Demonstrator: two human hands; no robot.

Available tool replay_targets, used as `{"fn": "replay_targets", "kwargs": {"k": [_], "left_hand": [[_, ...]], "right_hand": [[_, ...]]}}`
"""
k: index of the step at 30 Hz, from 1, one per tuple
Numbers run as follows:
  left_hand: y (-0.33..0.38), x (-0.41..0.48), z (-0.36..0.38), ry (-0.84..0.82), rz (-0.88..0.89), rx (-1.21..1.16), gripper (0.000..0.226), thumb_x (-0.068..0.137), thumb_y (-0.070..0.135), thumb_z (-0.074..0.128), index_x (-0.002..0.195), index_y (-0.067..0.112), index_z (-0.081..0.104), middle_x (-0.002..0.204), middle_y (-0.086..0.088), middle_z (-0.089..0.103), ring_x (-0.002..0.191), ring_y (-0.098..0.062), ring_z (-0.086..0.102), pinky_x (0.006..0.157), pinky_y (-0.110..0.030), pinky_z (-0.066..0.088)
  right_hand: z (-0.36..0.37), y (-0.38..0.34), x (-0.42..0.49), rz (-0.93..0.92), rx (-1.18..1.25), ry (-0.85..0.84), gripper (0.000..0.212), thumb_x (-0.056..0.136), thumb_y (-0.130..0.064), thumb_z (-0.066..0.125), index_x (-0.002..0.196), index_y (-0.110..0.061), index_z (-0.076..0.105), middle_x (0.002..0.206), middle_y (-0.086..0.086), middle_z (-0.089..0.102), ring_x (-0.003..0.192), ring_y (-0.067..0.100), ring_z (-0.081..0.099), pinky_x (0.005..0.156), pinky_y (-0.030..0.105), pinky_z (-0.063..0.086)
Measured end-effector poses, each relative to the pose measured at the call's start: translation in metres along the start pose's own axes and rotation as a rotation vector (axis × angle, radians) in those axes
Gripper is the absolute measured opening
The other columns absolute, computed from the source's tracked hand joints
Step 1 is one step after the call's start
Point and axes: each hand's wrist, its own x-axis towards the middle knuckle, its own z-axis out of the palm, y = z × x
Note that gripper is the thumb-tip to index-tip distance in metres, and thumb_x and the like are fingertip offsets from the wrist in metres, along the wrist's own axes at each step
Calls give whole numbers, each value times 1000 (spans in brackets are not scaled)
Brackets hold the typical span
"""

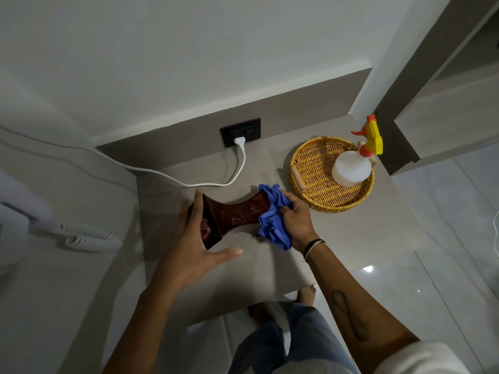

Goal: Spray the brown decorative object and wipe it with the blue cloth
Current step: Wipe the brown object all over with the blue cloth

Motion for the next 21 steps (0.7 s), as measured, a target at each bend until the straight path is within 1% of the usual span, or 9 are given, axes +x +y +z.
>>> {"fn": "replay_targets", "kwargs": {"k": [3, 5, 6, 8, 10, 12, 15, 18, 21], "left_hand": [[1, 0, 1, 167, 112, 215, 136, 72, 66, 90, 175, 35, 6, 181, -7, 20, 168, -30, 13, 128, -55, 31], [2, 5, -2, 222, 194, 304, 132, 74, 61, 91, 174, 15, 18, 181, -12, 24, 169, -32, 12, 132, -57, 26], [4, 7, -1, 209, 206, 290, 132, 74, 58, 92, 174, 12, 19, 180, -13, 25, 168, -31, 18, 132, -54, 28], [6, 7, 1, 166, 213, 230, 130, 76, 55, 93, 174, 14, 18, 178, -12, 29, 163, -29, 30, 128, -44, 33], [9, 4, 4, 196, 293, 303, 121, 79, 58, 88, 173, 14, 25, 177, -13, 32, 158, -31, 35, 121, -42, 37], [10, 2, 6, 238, 392, 399, 107, 81, 58, 83, 167, 12, 40, 174, -17, 36, 151, -40, 45, 114, -46, 44], [9, 4, 9, 289, 470, 453, 99, 78, 52, 89, 159, 6, 55, 169, -23, 44, 141, -49, 56, 107, -56, 53], [7, 5, 9, 313, 490, 445, 102, 72, 48, 96, 155, 3, 58, 164, -26, 49, 138, -52, 58, 107, -59, 53], [9, 6, 13, 299, 466, 396, 108, 70, 49, 94, 159, 2, 53, 163, -27, 50, 139, -53, 57, 106, -58, 52]], "right_hand": [[-1, -3, 3, -11, -52, -6, 47, 103, 16, 39, 139, -3, 63, 135, 25, 68, 124, 42, 68, 111, 58, 55], [-1, -4, 2, -47, -104, -2, 48, 103, 16, 40, 140, -2, 63, 135, 23, 68, 124, 39, 68, 112, 56, 54], [-2, -5, 1, -81, -145, 2, 49, 102, 17, 40, 140, -2, 63, 135, 21, 68, 124, 37, 68, 112, 54, 54], [-2, -4, -5, -170, -251, 23, 51, 99, 18, 42, 142, -3, 62, 135, 17, 69, 124, 30, 67, 114, 48, 53], [-4, -1, -11, -243, -323, 48, 54, 98, 18, 43, 145, -3, 60, 138, 13, 68, 126, 24, 64, 117, 42, 50], [-6, 2, -16, -284, -350, 62, 55, 98, 18, 44, 148, -3, 58, 143, 11, 65, 128, 16, 59, 121, 40, 46], [-6, 1, -24, -368, -402, 90, 57, 97, 20, 46, 148, -3, 56, 148, 13, 61, 130, 9, 51, 124, 37, 42], [-4, -8, -38, -586, -482, 132, 59, 93, 21, 49, 147, -4, 57, 151, 13, 59, 137, 11, 51, 125, 29, 40], [3, -19, -57, -769, -489, 34, 55, 97, 4, 48, 151, -6, 54, 158, 12, 53, 148, 19, 50, 128, 29, 38]]}}
